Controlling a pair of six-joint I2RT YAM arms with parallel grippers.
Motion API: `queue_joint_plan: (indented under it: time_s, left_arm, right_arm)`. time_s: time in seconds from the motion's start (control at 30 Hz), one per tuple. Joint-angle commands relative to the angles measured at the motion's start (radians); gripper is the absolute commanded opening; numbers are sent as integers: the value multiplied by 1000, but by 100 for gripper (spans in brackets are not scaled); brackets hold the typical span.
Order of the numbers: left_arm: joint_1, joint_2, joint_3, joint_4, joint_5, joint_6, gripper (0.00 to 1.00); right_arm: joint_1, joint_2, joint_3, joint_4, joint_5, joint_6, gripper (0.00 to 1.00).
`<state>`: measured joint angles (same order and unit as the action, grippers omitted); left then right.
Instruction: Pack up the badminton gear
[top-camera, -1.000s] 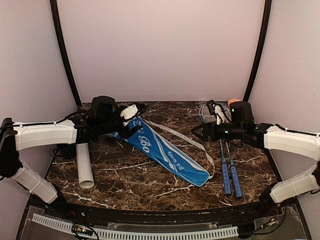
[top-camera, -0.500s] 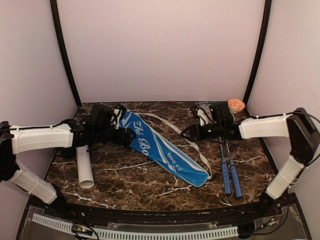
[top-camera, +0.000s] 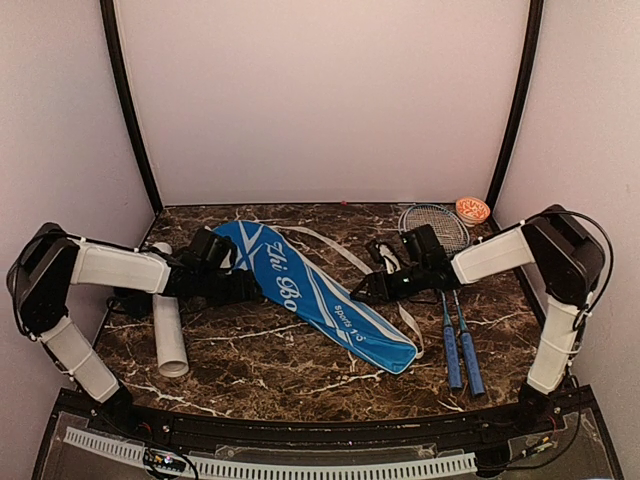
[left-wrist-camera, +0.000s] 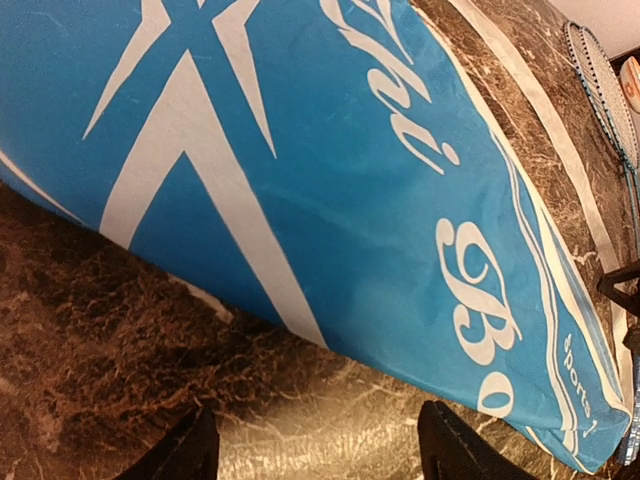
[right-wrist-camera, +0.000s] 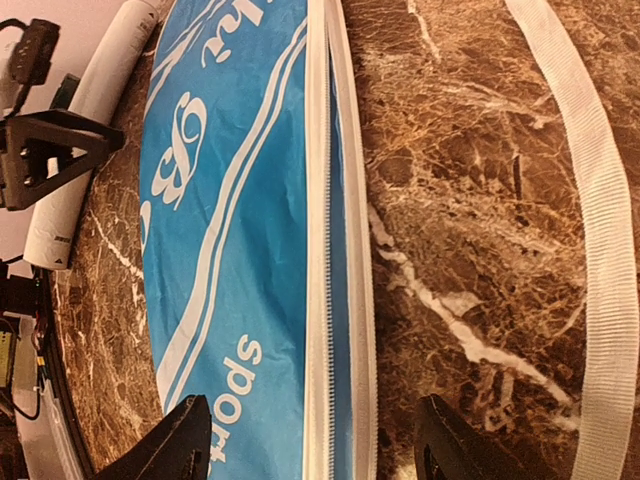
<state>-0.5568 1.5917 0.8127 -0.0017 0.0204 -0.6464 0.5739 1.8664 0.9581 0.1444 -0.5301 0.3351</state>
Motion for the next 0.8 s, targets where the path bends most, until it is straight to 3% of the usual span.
queue_joint_plan:
  time_s: [0.0,0.3,0.57,0.77]
  left_arm:
    - [55,104,19,76,114,11,70]
    - [66,256,157,92,115,83,65]
    - [109,365,364,-15,132,163,64]
    - [116,391,423,-47,181,213,64]
  right_arm:
    - [-2,16,-34,73,-88,36,69]
    - [59,5,-166,175,-149,107,67]
    - [230,-32,-296,396,-132,297,66]
    - [307,-63,-301,460,-98,364,67]
